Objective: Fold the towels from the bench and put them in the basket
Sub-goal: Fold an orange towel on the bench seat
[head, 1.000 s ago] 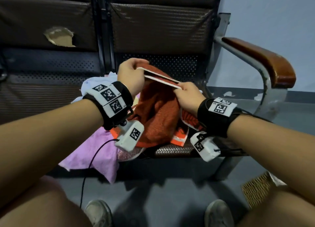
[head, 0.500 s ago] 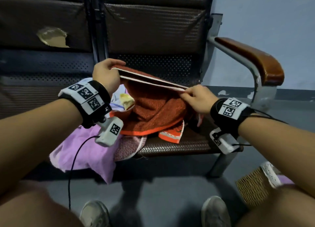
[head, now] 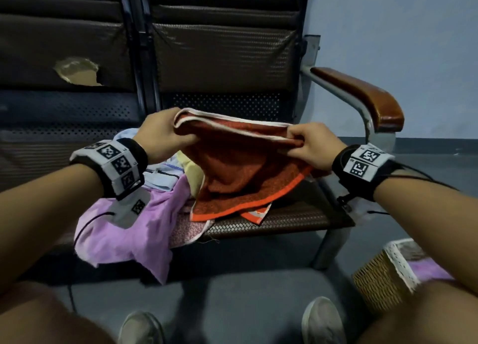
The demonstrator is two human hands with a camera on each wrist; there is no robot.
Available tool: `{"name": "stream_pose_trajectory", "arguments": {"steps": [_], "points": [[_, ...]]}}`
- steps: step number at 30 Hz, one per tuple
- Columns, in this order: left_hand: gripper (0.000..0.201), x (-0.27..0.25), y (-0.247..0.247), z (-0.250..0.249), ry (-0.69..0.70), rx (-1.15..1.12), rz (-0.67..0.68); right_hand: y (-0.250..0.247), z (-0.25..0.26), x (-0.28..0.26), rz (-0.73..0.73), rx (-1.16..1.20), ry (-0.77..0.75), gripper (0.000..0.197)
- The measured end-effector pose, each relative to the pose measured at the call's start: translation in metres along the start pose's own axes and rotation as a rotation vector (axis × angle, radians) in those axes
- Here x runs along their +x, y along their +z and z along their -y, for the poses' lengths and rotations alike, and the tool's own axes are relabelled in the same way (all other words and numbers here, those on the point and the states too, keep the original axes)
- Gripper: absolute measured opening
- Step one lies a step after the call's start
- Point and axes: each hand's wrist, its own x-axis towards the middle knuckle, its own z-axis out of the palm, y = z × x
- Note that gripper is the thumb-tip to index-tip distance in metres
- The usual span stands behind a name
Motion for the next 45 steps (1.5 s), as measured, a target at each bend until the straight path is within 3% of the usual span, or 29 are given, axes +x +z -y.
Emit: {"name": "stream_pose_trajectory", "arguments": {"steps": [3, 6, 9, 12, 14, 17, 21, 24, 26, 29, 33, 37, 41, 45], "points": [[0.046, 0.003, -0.010, -0.001, -0.063, -0.156, -0.092, -0.007, -0.002, -0.002, 0.026, -0.097, -0.002, 0.010], [0.025, 0.007, -0.016, -0.006, -0.151, -0.559, -0.095, -0.014, 0.000, 0.001, -0.002, -0.108, 0.047, 0.024], [0.021, 0.014, -0.021, -0.008, -0.118, -0.682, -0.180, -0.025, 0.006, 0.007, -0.170, -0.050, 0.087, 0.038], [0.007, 0.023, -0.025, -0.003, -0.114, -0.578, -0.313, -0.033, 0.013, 0.007, -0.271, 0.108, 0.081, 0.014], [0.010, 0.026, -0.027, 0.001, -0.067, -0.399, -0.380, -0.037, 0.016, 0.009, -0.239, 0.164, 0.067, 0.025], [0.014, 0.025, -0.032, 0.002, 0.017, -0.222, -0.364, -0.041, 0.021, 0.013, -0.207, -0.040, 0.110, 0.028], [0.023, 0.027, -0.028, 0.002, 0.051, -0.118, -0.281, -0.042, 0.028, 0.019, -0.323, -0.139, 0.253, 0.019], [0.036, 0.029, -0.028, 0.002, 0.107, -0.041, -0.348, -0.047, 0.030, 0.023, -0.435, -0.130, 0.204, 0.014], [0.041, 0.035, -0.034, 0.000, 0.148, -0.037, -0.433, -0.052, 0.030, 0.029, -0.475, -0.125, 0.164, 0.021], [0.049, 0.054, -0.051, -0.009, 0.099, -0.152, -0.502, -0.065, 0.030, 0.046, -0.419, -0.148, 0.171, 0.036], [0.034, 0.079, -0.076, -0.025, 0.090, -0.321, -0.347, -0.092, 0.023, 0.069, -0.333, -0.022, 0.043, 0.029], [0.036, 0.094, -0.101, -0.037, 0.048, -0.327, -0.320, -0.116, 0.028, 0.083, -0.343, 0.009, 0.015, 0.021], [0.034, 0.101, -0.107, -0.041, -0.145, -0.536, -0.307, -0.135, 0.041, 0.089, -0.249, 0.065, 0.152, 0.039], [0.035, 0.111, -0.090, -0.056, -0.293, -0.601, -0.467, -0.130, 0.058, 0.092, -0.147, 0.350, 0.357, 0.045]]}}
